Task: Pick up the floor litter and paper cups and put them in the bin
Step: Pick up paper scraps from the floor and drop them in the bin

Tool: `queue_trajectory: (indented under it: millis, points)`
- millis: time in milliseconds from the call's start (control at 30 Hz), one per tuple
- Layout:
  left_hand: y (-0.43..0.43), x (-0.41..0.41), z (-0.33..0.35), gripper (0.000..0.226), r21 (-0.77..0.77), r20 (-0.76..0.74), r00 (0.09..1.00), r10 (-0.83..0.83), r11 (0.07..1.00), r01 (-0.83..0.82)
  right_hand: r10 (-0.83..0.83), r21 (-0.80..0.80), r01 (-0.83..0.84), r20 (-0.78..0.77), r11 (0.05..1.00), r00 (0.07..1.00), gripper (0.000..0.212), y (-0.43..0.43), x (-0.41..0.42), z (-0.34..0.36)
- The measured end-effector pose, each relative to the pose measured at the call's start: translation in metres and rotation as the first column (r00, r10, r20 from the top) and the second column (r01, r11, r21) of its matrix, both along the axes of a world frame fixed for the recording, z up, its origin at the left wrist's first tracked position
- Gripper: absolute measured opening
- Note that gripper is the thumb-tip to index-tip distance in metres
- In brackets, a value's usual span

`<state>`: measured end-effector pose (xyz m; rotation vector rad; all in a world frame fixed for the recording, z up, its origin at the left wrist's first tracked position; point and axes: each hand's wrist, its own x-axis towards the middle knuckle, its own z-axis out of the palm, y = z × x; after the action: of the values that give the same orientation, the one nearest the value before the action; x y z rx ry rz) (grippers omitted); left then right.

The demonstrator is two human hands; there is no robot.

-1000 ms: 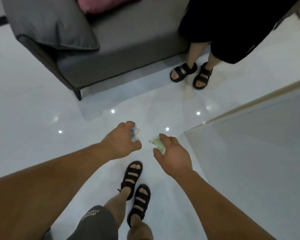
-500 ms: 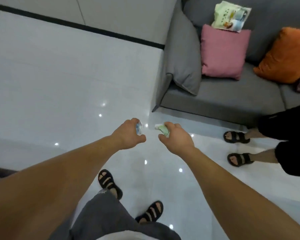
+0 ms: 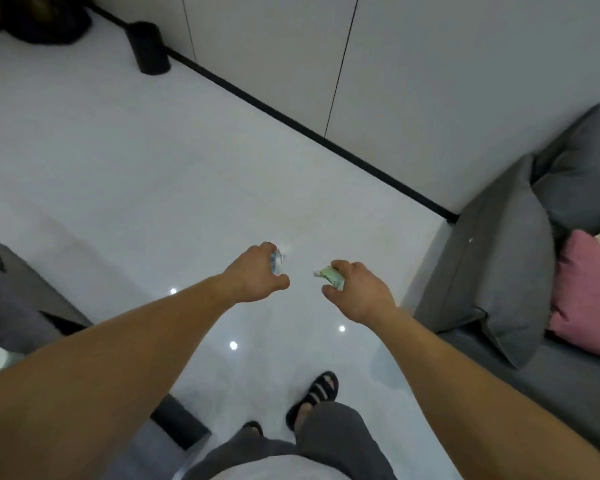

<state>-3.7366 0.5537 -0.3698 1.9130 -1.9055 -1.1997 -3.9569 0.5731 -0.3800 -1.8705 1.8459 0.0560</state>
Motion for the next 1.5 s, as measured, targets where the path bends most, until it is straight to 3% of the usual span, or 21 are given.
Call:
queue_trajectory:
  millis: [100, 333, 433, 633, 1167, 1500]
  points:
    - [-0.049, 0.018, 0.000, 0.070, -0.007, 0.033, 0.999, 0.033, 0.999, -0.033, 0.082, -0.012, -0.082, -0.006, 0.997, 0.997, 0.056, -0.068, 0.018, -0.002]
    - [-0.161, 0.071, 0.016, 0.054, -0.043, 0.055, 0.969, 0.241, 0.970, -0.239, 0.242, -0.037, -0.241, 0.050, 0.970, 0.969, 0.057, -0.232, 0.063, 0.014]
    - [-0.204, 0.093, 0.019, 0.043, -0.068, -0.005, 0.933, 0.360, 0.931, -0.360, 0.321, -0.071, -0.317, 0.040, 0.946, 0.946, 0.056, -0.295, 0.089, 0.024]
    - [-0.284, 0.152, 0.006, 0.049, -0.028, -0.033, 0.893, 0.448, 0.893, -0.449, 0.433, -0.057, -0.432, 0.019, 0.900, 0.901, 0.056, -0.398, 0.165, 0.023]
    - [-0.549, 0.366, 0.017, 0.052, -0.088, -0.009, 0.896, 0.444, 0.892, -0.443, 0.443, -0.050, -0.442, 0.014, 0.895, 0.896, 0.057, -0.645, 0.388, 0.023]
    - [-0.733, 0.469, 0.035, 0.049, -0.088, 0.054, 0.856, 0.514, 0.856, -0.509, 0.515, -0.086, -0.511, 0.031, 0.855, 0.857, 0.055, -0.854, 0.502, 0.025]
